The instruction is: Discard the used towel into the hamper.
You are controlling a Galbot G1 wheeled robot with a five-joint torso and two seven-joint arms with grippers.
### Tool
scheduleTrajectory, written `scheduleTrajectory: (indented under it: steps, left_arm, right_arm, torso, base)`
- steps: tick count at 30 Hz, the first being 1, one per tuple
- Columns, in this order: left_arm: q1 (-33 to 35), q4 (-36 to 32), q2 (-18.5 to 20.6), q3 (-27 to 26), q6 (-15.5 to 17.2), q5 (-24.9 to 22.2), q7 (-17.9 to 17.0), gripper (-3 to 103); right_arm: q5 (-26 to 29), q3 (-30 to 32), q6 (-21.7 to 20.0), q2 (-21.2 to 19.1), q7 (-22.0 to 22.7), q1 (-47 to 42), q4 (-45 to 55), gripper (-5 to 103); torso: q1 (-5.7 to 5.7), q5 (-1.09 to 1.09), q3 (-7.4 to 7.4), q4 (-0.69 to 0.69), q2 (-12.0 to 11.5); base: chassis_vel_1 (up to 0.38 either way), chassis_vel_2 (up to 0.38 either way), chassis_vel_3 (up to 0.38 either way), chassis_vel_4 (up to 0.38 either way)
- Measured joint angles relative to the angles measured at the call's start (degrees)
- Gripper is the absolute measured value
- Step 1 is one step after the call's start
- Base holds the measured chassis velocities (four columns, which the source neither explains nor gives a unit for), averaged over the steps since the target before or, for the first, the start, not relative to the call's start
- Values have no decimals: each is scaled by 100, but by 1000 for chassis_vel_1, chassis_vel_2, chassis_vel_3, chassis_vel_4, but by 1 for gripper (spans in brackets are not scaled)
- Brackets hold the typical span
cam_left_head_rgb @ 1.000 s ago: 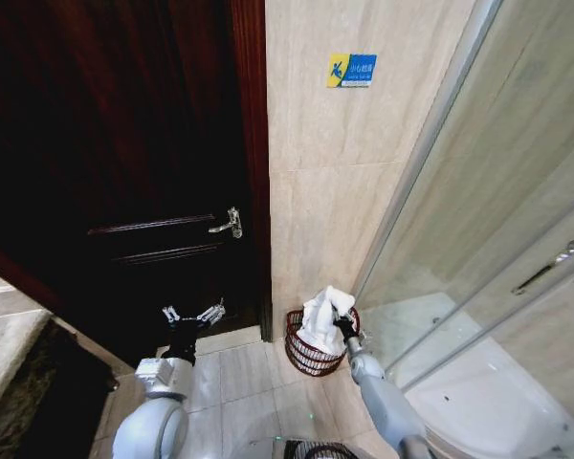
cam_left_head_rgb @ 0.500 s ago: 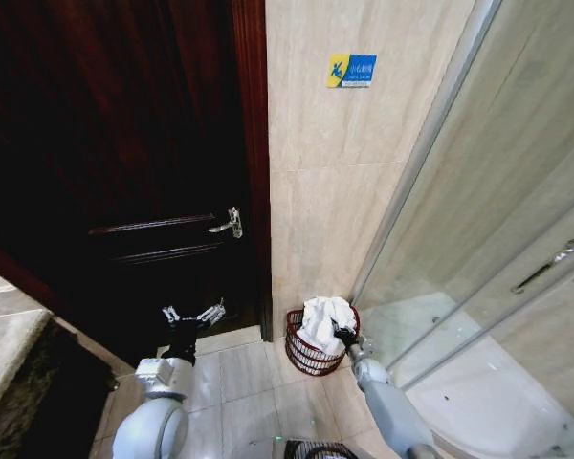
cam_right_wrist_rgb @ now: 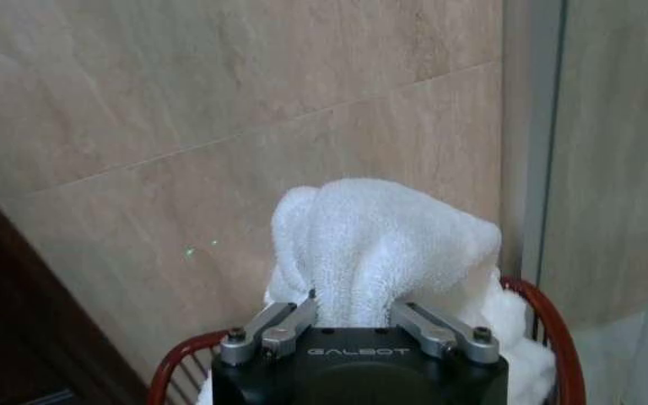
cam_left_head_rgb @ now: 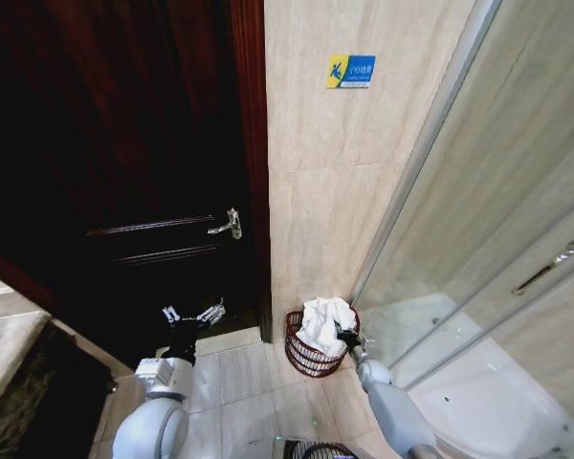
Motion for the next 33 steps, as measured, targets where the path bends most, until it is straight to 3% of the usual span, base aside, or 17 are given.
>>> scheduleTrajectory:
  steps: [6,7,9,10,14,25,33]
  left_arm:
    - [-1,0,0,0,0,0,0,100]
    - [-1,0,0,0,0,0,0,100]
    - [-2,0,0,0,0,0,0,100]
    - [-2,0,0,1,0,0,0,100]
    - [-1,0,0,0,0,0,0,100]
    - [0,0,0,0,0,0,0,100]
    - [-1,0,0,0,0,0,0,100]
  right_arm:
    - [-223,16,-16,17,-23,-73,-20,10]
    - [-368,24,-26,43,-28,-57,-173,21]
    - [-468,55,-15,72,-44,-5,-342,21]
    - [-563,129,13,116,-104,140,-670,16]
    - [-791,428,12,247,-262,514,-1314,12]
    - [-1647,1011,-138,617,-532,1165,-2451,12]
    - [-1833,1155,-165,663,-537,1475,-3151,12]
  torso:
    - [3,2,1,2,-1]
    - [7,1,2,2,-2]
    - [9,4,2,1,-3]
    - [9,4,3,-1,-3]
    - [1,-1,0,0,-2]
    - [2,2,0,0,0]
    - [2,2,0,1,0]
  base:
    - [-152,131,182,-179]
    - [-155,114,145,-128]
    - [-108,103,145,-22]
    - [-64,51,49,-14]
    - [-32,26,-8,-7]
    - [19,-3,-13,8]
    - [0,0,0,0]
